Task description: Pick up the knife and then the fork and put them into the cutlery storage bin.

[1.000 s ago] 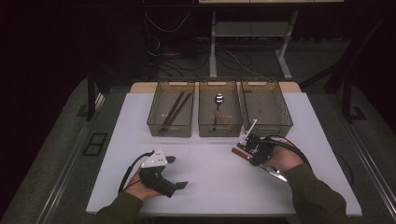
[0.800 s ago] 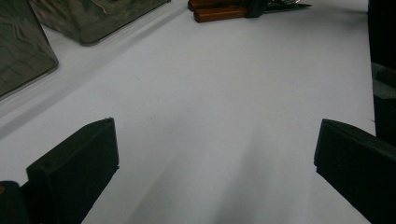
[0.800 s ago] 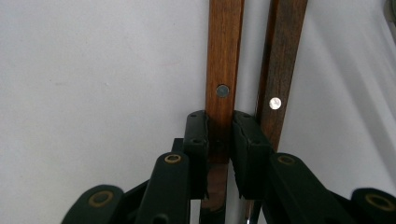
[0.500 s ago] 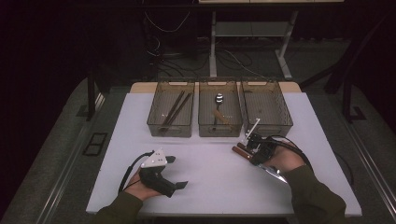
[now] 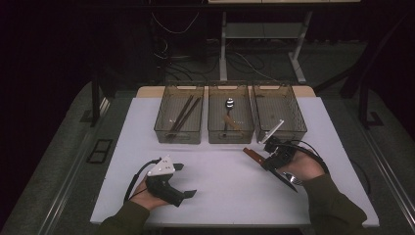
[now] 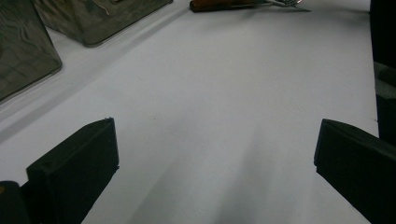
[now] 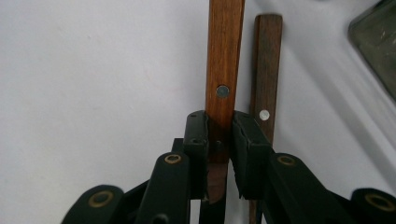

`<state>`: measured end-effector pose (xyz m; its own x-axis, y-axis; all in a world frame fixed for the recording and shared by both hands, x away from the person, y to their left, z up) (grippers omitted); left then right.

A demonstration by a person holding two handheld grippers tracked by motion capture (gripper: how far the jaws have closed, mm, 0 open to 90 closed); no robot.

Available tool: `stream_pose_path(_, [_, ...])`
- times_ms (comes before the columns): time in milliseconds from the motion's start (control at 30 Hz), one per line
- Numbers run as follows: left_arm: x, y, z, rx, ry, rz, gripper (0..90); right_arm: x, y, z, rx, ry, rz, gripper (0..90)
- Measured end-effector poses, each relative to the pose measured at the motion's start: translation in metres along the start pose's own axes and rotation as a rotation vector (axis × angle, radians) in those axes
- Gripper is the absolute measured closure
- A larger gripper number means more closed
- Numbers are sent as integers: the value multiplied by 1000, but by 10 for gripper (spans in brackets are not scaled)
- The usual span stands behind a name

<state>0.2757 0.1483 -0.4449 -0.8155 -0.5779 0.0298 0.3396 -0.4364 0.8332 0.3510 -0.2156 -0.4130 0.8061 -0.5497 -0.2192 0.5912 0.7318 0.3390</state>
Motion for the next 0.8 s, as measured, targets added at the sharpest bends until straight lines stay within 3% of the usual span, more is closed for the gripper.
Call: stream_pose_path(800, [-2, -1, 1, 12, -8, -4, 0, 10, -6, 36, 279, 65, -50, 773])
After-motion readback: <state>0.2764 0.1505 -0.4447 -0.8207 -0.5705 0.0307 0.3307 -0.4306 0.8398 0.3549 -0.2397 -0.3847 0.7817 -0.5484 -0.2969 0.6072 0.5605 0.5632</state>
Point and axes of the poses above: each handheld gripper's, and its own axes: z roughly backward along the jaws, y roughly out of its top, x roughly to its right, the point moved 1 cm from there along -z, roughly forward along the jaws, and after that the axes turned 9 degrees about y, right-handed, at the moved point
